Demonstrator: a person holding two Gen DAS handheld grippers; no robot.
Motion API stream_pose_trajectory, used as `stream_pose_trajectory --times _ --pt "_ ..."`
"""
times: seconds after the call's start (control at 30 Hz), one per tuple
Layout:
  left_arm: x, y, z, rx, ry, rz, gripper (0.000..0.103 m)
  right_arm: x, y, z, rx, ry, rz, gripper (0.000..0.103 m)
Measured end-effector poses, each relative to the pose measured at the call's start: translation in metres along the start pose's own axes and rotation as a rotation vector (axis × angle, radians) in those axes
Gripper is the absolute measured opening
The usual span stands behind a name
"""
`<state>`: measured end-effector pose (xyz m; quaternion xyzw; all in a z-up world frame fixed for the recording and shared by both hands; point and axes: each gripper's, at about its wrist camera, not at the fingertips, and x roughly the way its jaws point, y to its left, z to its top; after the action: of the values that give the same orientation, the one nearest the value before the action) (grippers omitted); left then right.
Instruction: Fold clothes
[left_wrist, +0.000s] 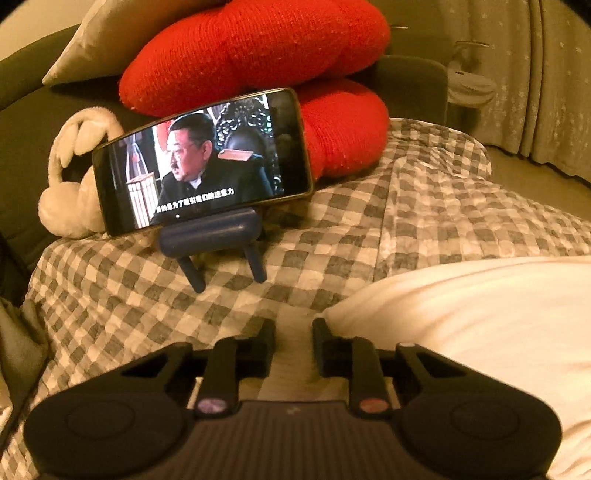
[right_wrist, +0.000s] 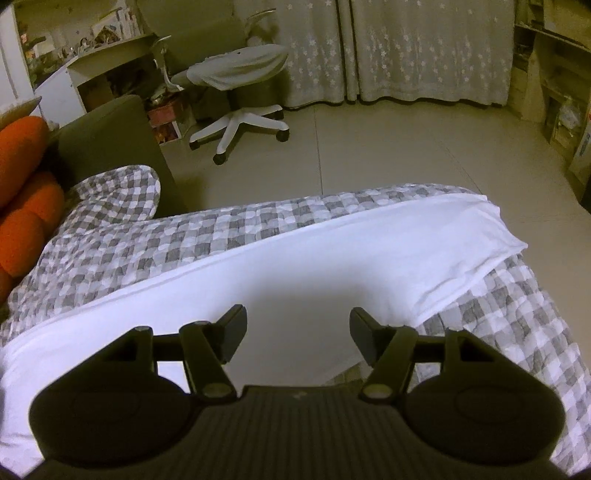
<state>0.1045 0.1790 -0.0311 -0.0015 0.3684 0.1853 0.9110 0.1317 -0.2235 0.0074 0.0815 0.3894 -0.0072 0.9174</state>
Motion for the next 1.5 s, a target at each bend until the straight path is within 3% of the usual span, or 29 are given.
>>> stream_pose_trajectory --times 0.17,0.47,0.93,1.23,1.37,1.5 --pt "-0.01 0.002 0.002 -0.014 -0.027 0.036 0.021 -0.004 0.004 -0.001 -0.037 -0.02 -0.018 0.066" --pt "-0.037 0.017 0.003 -0.076 -0.08 0.023 0.021 -0.005 0.005 0.0 -0.045 -0.033 -0.024 0.066" --pt "-0.018 0.024 0.005 -0.114 -0.046 -0.027 0.022 -0.01 0.038 -0.006 -0.196 -0.102 0.039 0.066" --pt "-0.024 0.044 0.01 -0.198 -0.077 -0.07 0.025 -0.004 0.028 -0.002 -0.161 -0.11 0.008 0.066" --pt "-0.025 0.056 0.01 -0.242 -0.07 -0.076 0.025 -0.005 0.04 -0.005 -0.185 -0.112 0.05 0.066" --pt "-0.031 0.072 0.007 -0.299 -0.031 -0.094 0.025 -0.011 0.07 -0.013 -0.288 -0.116 0.186 0.066"
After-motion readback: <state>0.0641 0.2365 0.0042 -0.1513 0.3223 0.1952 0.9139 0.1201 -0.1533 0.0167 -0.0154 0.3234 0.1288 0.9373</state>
